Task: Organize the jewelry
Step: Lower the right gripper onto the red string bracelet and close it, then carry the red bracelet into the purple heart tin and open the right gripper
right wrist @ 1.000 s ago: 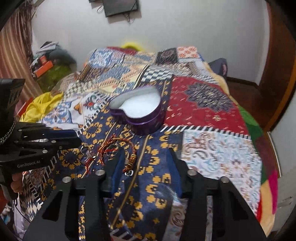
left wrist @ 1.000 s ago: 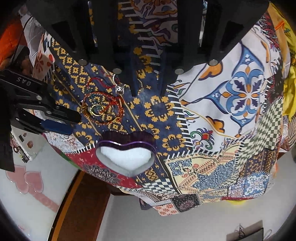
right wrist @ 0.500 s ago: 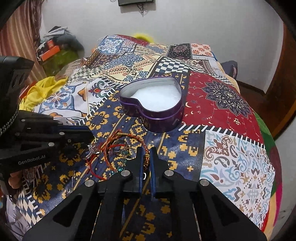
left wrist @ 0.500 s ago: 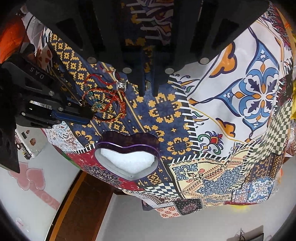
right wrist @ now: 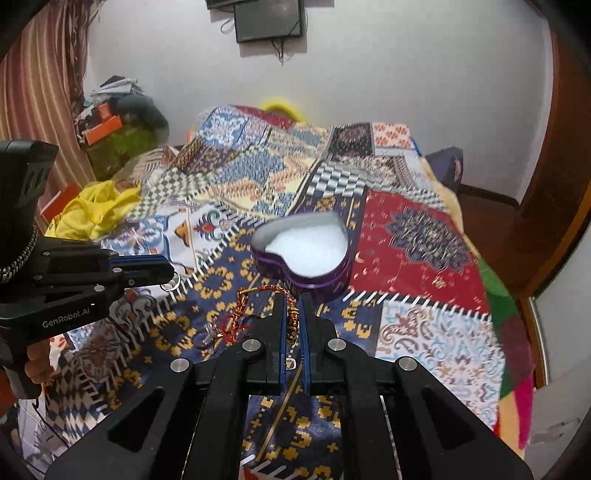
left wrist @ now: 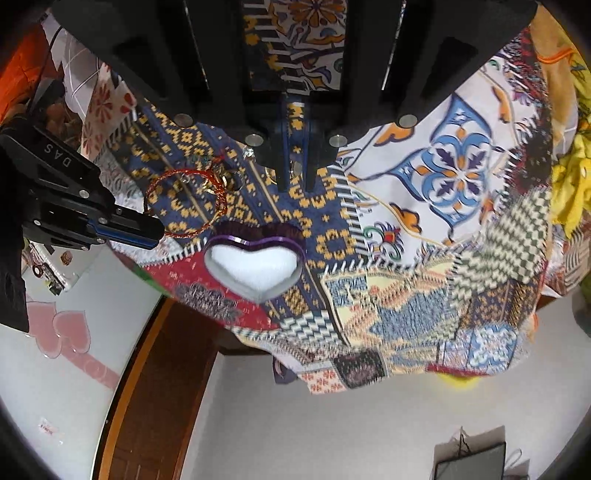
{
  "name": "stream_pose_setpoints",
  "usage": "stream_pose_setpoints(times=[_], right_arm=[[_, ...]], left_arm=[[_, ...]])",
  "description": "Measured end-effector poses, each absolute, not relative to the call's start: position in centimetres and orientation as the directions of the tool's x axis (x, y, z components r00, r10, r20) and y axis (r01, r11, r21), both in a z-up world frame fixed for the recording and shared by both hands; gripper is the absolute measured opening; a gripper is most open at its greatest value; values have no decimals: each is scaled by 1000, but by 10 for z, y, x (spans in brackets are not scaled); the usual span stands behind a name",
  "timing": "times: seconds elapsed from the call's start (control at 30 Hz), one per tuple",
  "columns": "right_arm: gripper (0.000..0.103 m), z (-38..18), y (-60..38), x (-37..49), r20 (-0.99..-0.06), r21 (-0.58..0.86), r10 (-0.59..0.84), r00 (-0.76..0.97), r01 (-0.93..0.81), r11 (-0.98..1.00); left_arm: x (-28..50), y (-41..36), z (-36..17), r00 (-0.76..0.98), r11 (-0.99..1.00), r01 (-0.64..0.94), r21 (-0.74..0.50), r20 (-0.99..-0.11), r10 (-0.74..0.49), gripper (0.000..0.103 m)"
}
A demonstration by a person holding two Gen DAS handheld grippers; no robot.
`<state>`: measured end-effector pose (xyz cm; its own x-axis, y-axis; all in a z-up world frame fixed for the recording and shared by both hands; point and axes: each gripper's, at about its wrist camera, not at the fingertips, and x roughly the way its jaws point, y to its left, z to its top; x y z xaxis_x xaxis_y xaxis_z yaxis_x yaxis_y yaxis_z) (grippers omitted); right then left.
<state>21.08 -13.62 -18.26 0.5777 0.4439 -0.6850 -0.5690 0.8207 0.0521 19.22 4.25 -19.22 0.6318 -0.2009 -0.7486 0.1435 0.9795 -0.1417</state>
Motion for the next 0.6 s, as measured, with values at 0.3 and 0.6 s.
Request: stream_pose_setpoints(times=[0.3,0.6], right_arm=[[3,-149,-143,197,-626,31,448,638,-554,832],[5,-148,-155,202,-637,30,424,644,-529,848]], left_arm=[[179,41,-156,695,980,143,-137,-692,-198,5],[170,35,-143,712,977,157,-141,-670,-211,5]])
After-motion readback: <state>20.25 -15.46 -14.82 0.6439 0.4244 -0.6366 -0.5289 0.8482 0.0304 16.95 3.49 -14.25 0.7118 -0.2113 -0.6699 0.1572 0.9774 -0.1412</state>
